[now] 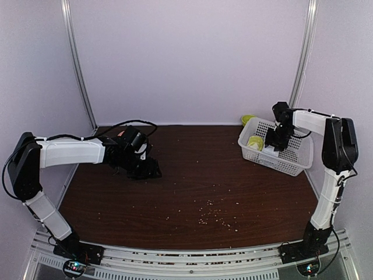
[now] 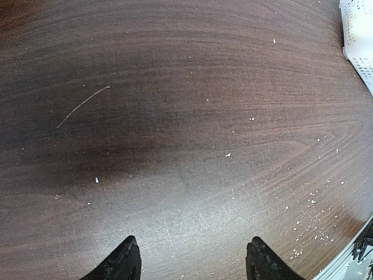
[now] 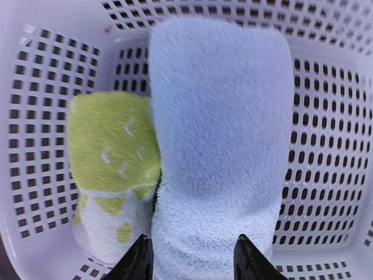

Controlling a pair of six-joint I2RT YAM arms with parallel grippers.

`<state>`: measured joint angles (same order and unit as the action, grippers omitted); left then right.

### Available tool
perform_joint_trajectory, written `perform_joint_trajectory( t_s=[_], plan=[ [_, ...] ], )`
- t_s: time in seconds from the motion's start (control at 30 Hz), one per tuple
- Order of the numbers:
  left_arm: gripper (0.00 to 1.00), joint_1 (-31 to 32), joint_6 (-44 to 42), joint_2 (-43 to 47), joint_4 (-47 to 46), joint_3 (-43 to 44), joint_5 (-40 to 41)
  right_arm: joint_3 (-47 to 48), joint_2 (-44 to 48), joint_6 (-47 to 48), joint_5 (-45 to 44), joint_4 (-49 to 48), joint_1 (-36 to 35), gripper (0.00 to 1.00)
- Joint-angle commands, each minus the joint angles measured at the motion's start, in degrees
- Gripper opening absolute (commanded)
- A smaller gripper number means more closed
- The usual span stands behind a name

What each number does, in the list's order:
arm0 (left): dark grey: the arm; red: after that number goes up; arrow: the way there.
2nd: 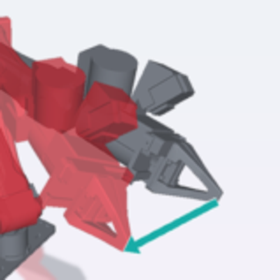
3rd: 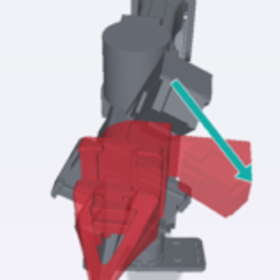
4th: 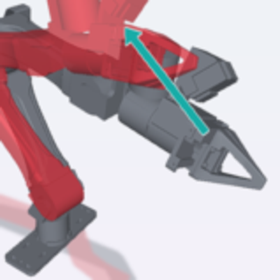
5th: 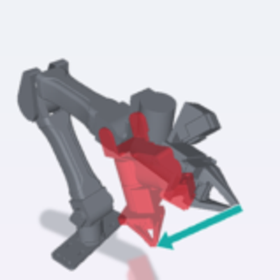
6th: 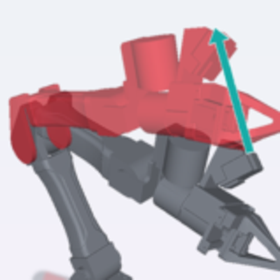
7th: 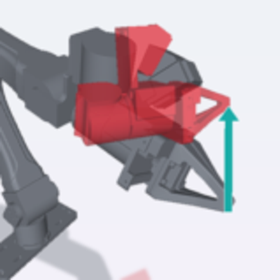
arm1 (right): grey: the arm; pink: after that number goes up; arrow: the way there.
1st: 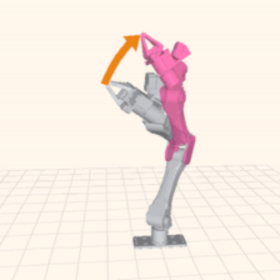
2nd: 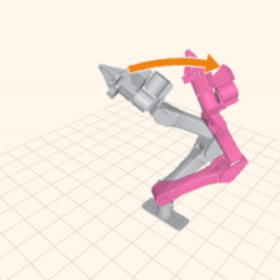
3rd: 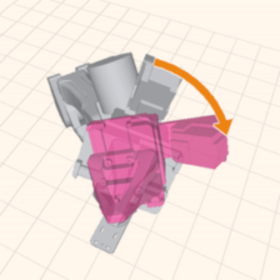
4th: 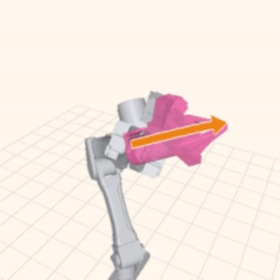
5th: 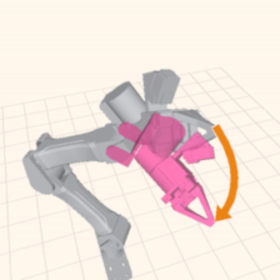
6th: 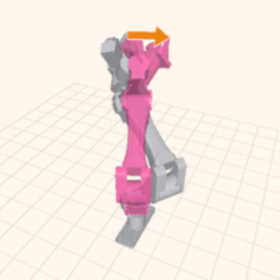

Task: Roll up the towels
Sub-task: Adjust the towel in the bin.

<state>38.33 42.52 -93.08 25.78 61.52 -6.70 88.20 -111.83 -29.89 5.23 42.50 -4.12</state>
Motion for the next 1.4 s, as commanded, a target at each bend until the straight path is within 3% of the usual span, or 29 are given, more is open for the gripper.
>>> perform_joint_trajectory(
  t_s=[0.0,0.1,0.27,0.43,0.7,0.87,1.37],
  plan=[
    [0.63,-0.3,-0.9,-0.1,0.2,1.3,-0.7,8.6,1.7,1.5,-4.0,3.6,0.4,0.49],
    [0.63,-0.4,-1.0,-0.1,0.5,1.4,-0.7,13.1,-1.1,1.6,-5.6,4.4,1.2,0.48],
    [0.63,-0.4,-1.1,0.6,2.6,1.4,0.6,11.4,-2.0,0.1,-6.5,-2.2,1.8,0.45],
    [0.63,-0.4,-1.1,1.6,3.6,1.1,1.9,12.9,-4.6,-0.1,-6.4,-2.1,1.8,0.46],
    [0.63,-0.3,-0.6,2.4,2.8,-0.3,1.9,12.6,-6.7,1.8,-10.9,0.9,1.8,0.67],
    [0.63,-0.4,-0.3,2.8,2.8,-1.1,2.0,12.6,-7.8,1.9,-12.6,1.4,1.9,0.74],
    [0.62,-0.4,1.1,1.5,2.7,-0.6,1.5,19.5,-16.3,1.7,-9.8,3.9,4.0,0.58]
  ],
)
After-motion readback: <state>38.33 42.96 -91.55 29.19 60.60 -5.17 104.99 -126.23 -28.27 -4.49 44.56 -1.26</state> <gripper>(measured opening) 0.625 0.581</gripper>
